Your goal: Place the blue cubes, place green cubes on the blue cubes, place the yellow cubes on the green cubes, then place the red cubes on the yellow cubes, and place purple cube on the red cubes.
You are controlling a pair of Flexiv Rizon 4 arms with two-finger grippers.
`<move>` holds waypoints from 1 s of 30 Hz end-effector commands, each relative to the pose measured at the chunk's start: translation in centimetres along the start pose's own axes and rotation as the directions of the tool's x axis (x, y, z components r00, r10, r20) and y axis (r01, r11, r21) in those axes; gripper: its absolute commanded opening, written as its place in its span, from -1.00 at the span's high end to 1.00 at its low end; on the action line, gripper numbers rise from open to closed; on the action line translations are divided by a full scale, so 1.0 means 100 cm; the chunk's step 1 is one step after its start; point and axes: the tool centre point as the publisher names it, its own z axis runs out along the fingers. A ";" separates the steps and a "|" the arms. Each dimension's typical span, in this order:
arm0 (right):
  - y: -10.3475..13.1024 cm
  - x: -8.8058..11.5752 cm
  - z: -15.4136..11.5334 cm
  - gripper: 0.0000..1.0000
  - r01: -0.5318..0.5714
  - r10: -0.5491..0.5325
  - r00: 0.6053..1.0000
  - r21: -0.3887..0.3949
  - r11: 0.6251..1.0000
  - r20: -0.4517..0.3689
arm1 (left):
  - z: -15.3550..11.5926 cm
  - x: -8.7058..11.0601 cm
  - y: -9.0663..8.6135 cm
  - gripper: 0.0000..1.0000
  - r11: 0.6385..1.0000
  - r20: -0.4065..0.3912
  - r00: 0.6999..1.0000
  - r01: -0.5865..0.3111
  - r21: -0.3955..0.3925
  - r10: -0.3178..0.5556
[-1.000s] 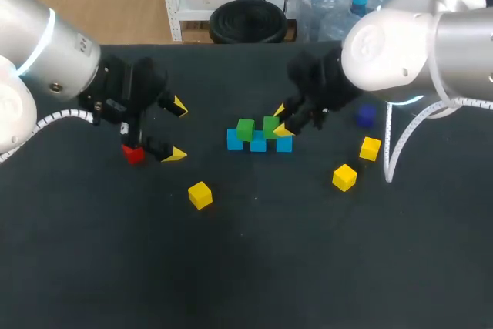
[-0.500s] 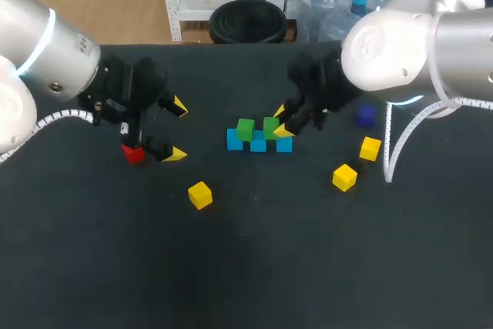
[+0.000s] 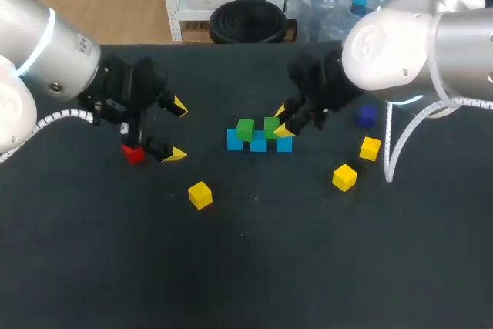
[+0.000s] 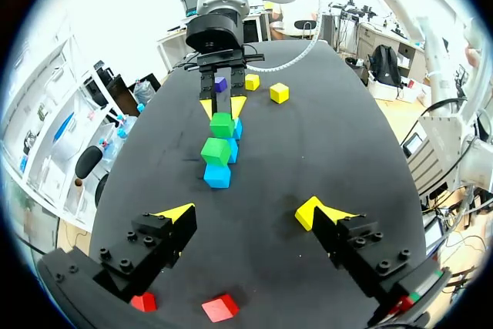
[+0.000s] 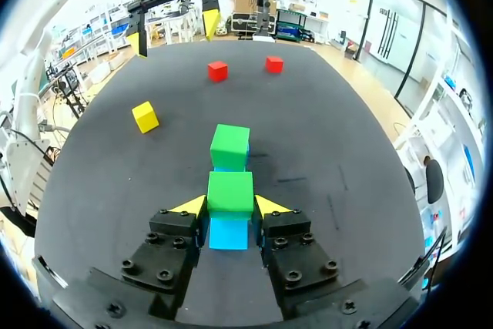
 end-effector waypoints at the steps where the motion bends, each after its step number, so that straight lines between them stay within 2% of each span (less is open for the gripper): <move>1: -0.002 0.000 0.001 1.00 0.000 0.001 1.000 -0.002 1.000 0.003 | 0.000 0.001 0.000 -1.00 1.000 0.005 1.000 -0.003 -0.001 0.003; 9: -0.002 0.000 0.002 1.00 -0.004 0.004 1.000 -0.004 1.000 0.003 | 0.000 0.001 0.000 -1.00 1.000 0.005 1.000 -0.003 -0.001 0.003; 10: -0.002 0.000 0.002 0.97 -0.004 0.004 1.000 -0.005 1.000 0.003 | 0.000 0.001 0.000 -1.00 1.000 0.005 1.000 -0.003 -0.001 0.003; 11: -0.002 0.000 0.002 0.73 -0.004 0.004 1.000 -0.007 1.000 0.002 | 0.000 0.001 0.000 -1.00 1.000 0.005 1.000 -0.003 -0.001 0.003; 15: -0.002 0.000 0.002 0.60 -0.004 0.004 1.000 -0.008 1.000 0.001 | 0.000 0.001 0.000 -1.00 1.000 0.005 1.000 -0.003 -0.001 0.003; 17: -0.002 0.000 0.002 0.41 -0.005 0.005 1.000 -0.008 1.000 0.001 | 0.000 0.001 0.000 -1.00 1.000 0.005 1.000 -0.003 -0.001 0.003; 21: -0.003 0.001 0.002 0.23 -0.008 0.008 1.000 -0.008 1.000 0.002 | 0.000 0.001 0.000 -1.00 1.000 0.005 1.000 -0.003 -0.001 0.003; 26: -0.003 0.001 0.002 0.14 -0.011 0.011 1.000 -0.009 1.000 0.004 | 0.000 0.001 0.000 -1.00 1.000 0.005 1.000 -0.003 -0.001 0.003; 30: -0.004 0.001 0.002 0.18 -0.010 0.010 1.000 -0.012 1.000 0.006 | 0.000 0.001 0.000 -1.00 1.000 0.005 1.000 -0.003 -0.001 0.003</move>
